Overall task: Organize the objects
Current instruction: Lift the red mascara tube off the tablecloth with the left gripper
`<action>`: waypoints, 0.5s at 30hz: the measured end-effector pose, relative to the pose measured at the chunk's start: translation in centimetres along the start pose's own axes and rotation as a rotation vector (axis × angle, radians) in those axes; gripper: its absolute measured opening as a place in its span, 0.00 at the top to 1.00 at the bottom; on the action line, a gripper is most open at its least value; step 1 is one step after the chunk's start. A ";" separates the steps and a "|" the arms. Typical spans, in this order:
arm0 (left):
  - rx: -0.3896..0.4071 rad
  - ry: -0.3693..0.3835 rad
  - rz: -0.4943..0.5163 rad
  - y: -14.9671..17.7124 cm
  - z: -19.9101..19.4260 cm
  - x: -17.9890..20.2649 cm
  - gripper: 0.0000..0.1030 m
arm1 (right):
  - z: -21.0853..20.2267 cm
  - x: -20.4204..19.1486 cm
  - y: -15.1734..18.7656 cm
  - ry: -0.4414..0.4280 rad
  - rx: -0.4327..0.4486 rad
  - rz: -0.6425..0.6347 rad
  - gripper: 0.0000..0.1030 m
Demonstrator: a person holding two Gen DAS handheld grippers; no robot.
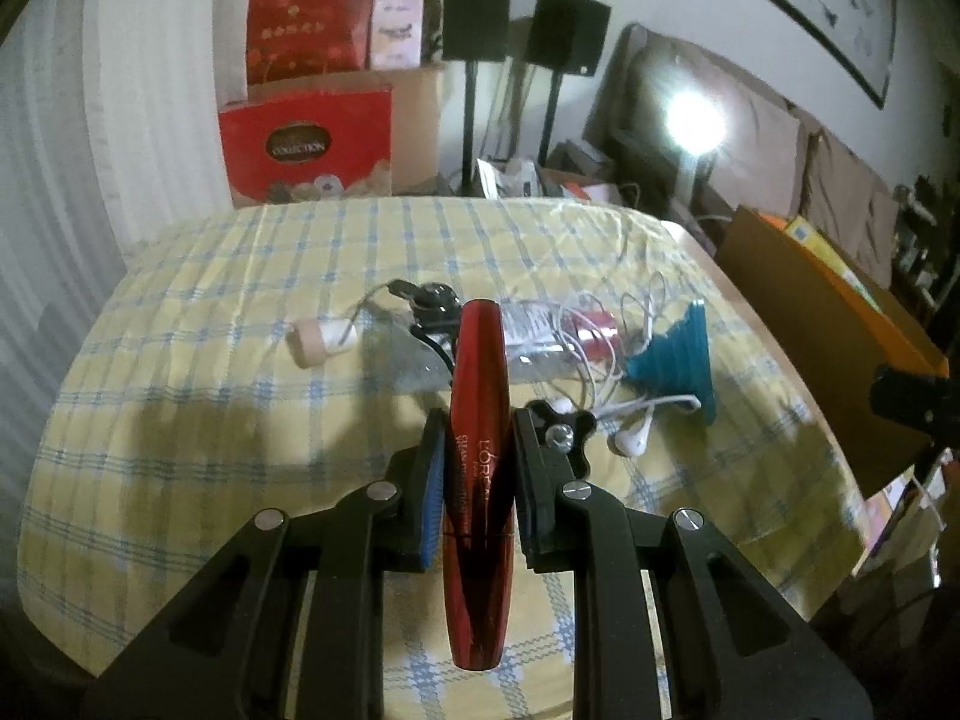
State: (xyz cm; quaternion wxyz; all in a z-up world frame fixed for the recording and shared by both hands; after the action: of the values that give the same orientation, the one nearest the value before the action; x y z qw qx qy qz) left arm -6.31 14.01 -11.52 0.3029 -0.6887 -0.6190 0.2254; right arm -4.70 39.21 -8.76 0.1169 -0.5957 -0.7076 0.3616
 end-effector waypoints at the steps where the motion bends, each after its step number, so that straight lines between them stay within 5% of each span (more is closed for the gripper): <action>1: 0.006 0.001 -0.003 -0.1 -0.1 -0.1 0.82 | 0.0 0.0 0.0 0.000 0.001 -0.001 0.14; 15: 0.005 0.014 -0.038 0.1 -0.2 -1.3 0.82 | 1.1 -1.1 0.6 -0.013 -0.026 -0.016 0.14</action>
State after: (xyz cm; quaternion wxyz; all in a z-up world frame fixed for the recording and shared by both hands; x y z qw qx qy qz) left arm -6.25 12.66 -11.53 0.3132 -0.6777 -0.6291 0.2166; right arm -4.58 37.85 -9.66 0.1076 -0.5894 -0.7175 0.3553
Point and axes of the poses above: each gripper's, at about its wrist camera, not at the fingertips, and z roughly the way its jaws point, x to its right, y to its underside, the point moved 7 cm from there along z, roughly the way its jaws point, and after that the axes turned 5 degrees about -y, right-handed, at the moved point
